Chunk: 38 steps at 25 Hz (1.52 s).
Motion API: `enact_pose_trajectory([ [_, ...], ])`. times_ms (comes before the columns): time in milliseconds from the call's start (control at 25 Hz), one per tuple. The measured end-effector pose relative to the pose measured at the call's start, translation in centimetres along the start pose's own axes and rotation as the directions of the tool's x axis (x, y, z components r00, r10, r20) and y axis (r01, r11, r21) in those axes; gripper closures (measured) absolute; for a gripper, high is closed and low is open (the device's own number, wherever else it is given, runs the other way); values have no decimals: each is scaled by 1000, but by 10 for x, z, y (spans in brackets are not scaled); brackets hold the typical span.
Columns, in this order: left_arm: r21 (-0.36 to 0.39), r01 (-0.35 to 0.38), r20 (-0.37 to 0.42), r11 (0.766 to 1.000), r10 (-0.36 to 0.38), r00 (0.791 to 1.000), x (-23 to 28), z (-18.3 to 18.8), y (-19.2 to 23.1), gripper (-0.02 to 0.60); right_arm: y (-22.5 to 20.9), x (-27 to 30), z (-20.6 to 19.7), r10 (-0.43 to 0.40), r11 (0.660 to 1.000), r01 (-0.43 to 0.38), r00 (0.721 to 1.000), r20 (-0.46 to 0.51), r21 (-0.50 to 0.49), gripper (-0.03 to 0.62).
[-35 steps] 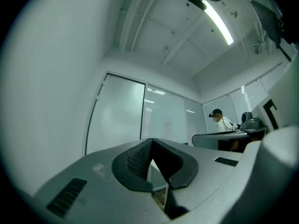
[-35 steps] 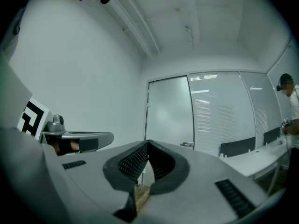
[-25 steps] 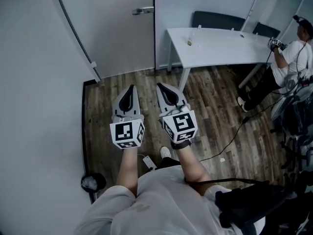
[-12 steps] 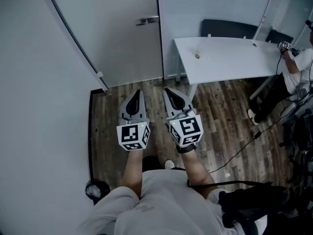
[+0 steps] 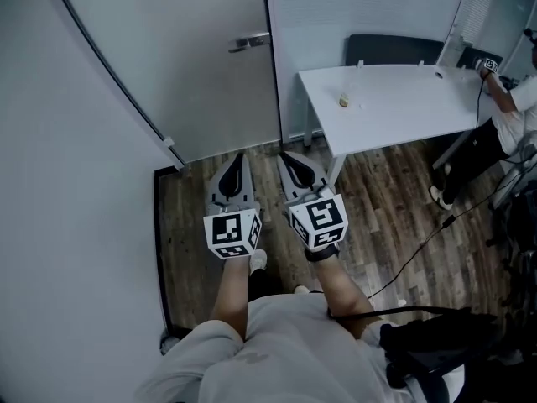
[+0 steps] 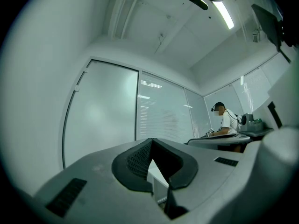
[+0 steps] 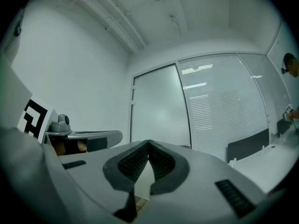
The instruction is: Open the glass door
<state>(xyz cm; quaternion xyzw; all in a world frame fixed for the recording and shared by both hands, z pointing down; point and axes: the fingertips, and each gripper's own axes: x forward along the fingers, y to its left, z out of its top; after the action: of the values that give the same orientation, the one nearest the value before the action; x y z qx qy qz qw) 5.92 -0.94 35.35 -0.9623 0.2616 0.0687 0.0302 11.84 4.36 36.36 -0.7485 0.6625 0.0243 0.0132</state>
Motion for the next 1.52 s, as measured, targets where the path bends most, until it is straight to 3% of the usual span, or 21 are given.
enact_pose_trajectory([
  [440, -25, 147, 52, 989, -145, 988, 131, -6, 124, 580, -22, 172, 7, -139, 990, 140, 990, 20, -29, 591],
  [720, -91, 235, 68, 968, -229, 971, 187, -22, 174, 580, -35, 239, -3, -221, 975, 220, 975, -2, -28, 591],
  [1120, -106, 261, 26, 959, -260, 965, 279, -61, 172, 580, -107, 296, -27, -258, 966, 258, 965, -36, -16, 591],
  [1320, -66, 197, 23, 978, -196, 980, 333, -71, 181, 580, -151, 339, -30, -202, 979, 202, 979, 0, -1, 591],
  [1520, -7, 155, 54, 988, -154, 987, 397, -50, 183, 580, -210, 384, -7, -156, 988, 156, 987, 40, -4, 591],
])
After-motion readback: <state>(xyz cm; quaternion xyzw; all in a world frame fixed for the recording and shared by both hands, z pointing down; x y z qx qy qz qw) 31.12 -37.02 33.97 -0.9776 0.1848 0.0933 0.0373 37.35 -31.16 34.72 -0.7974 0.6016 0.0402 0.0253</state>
